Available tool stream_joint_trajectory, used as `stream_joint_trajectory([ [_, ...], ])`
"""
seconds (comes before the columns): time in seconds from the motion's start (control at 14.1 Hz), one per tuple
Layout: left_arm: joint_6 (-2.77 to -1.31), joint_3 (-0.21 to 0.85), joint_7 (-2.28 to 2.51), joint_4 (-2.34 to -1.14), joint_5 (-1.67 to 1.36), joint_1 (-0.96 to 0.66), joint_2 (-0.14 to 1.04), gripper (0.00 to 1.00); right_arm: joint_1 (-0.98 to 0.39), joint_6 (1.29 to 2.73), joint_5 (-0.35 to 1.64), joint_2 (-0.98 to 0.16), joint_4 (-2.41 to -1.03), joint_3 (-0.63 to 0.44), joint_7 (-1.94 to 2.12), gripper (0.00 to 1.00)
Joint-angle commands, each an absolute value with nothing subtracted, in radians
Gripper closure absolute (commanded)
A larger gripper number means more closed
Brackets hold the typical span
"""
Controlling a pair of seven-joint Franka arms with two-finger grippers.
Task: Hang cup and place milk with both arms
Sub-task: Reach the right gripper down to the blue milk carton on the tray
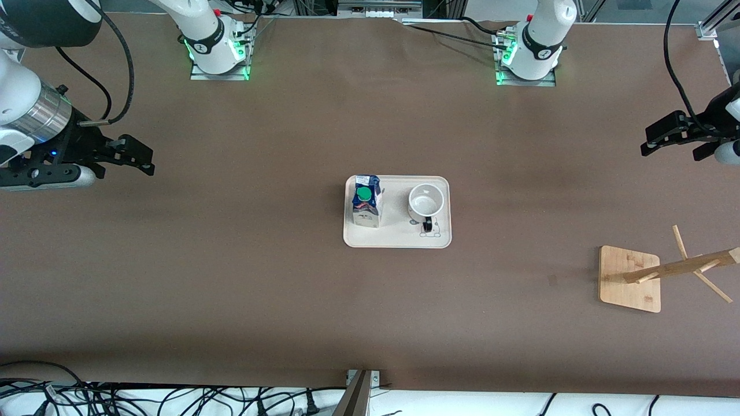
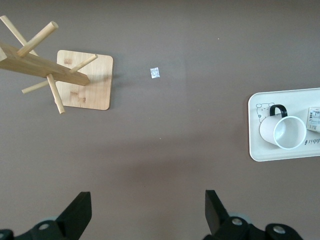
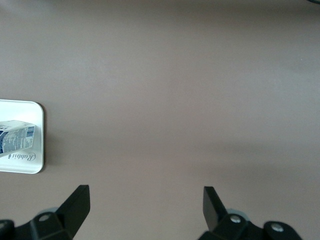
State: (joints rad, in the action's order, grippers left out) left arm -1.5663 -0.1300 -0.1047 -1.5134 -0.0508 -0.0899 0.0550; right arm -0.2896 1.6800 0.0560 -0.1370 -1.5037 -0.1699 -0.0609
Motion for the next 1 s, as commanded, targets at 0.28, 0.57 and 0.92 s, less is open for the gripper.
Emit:
stream_joint_trajectory([
  [0.28, -1.462, -0.141, -0.124, -1.485, -0.043, -0.091, 0.060, 0.00, -0.281, 1.669, 0.064, -0.140, -1.494, -0.169, -0.057, 0.00],
  [0.57, -1.468, -0.144, -0.121, -1.476, -0.040, -0.091, 0.063, 0.00, -0.261, 1.671, 0.061, -0.150, -1.496, -0.167, -0.044, 0.00],
  [0.92, -1.468, -0.143, -0.043, -1.476, -0.038, -0.091, 0.063, 0.00, -0.340, 1.626, 0.055, -0.201, -1.494, -0.123, -0.035, 0.00],
])
